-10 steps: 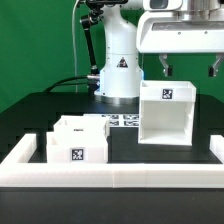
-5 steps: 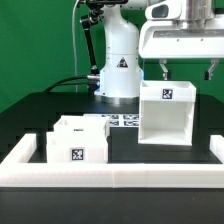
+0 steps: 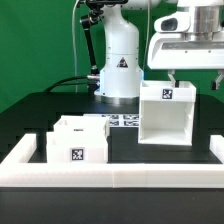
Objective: Assemble drawer
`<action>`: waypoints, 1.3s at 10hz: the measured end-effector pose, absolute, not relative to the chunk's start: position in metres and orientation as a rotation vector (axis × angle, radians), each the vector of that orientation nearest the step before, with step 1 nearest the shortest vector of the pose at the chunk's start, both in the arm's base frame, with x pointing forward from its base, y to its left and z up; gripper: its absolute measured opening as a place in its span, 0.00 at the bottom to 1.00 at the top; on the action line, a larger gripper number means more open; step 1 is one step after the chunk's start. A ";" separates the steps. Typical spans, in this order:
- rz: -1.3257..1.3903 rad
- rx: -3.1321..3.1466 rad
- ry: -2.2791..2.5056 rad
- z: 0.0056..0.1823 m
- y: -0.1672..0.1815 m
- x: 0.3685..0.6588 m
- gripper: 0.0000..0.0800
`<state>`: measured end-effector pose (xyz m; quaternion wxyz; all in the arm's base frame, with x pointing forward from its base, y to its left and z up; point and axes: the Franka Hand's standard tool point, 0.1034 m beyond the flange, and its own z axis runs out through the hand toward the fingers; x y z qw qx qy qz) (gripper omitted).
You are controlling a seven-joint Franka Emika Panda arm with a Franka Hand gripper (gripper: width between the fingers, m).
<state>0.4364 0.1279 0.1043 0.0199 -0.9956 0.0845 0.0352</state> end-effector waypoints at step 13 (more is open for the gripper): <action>0.112 -3.089 0.240 0.099 0.122 0.435 0.05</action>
Offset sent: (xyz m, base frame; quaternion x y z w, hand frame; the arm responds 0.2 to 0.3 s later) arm 0.0000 0.0000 0.0000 0.0000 0.0000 0.0000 1.0000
